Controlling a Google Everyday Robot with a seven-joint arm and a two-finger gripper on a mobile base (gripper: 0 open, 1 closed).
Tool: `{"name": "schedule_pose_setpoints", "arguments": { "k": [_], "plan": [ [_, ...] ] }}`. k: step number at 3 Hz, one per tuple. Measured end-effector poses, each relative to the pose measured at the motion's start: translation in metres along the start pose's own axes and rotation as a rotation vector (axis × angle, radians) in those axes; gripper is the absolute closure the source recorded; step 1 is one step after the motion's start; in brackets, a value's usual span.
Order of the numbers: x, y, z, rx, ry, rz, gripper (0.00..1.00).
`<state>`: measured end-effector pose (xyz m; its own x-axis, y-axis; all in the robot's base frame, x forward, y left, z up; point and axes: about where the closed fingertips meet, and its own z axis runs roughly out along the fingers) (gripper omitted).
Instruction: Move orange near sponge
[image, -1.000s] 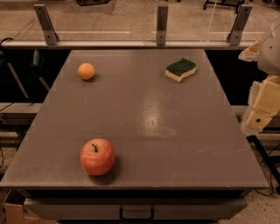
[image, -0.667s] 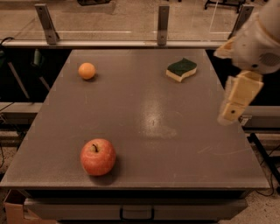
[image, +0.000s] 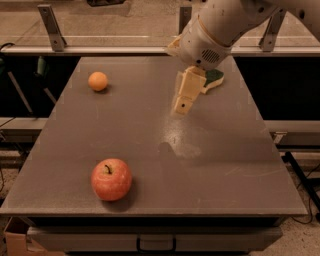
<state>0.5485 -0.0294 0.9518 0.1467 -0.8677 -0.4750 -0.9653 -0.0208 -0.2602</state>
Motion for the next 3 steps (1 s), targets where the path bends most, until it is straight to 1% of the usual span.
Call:
{"name": "schedule_pose_setpoints", "arguments": {
  "k": [1, 2, 3],
  "plan": [
    [0.000, 0.000, 0.000, 0.000, 0.000, 0.000, 0.00],
    [-0.008, -0.019, 0.020, 0.032, -0.050, 0.009, 0.00],
    [-0.023, -0.062, 0.062, 0.077, -0.169, 0.014, 0.00]
  ]
}}
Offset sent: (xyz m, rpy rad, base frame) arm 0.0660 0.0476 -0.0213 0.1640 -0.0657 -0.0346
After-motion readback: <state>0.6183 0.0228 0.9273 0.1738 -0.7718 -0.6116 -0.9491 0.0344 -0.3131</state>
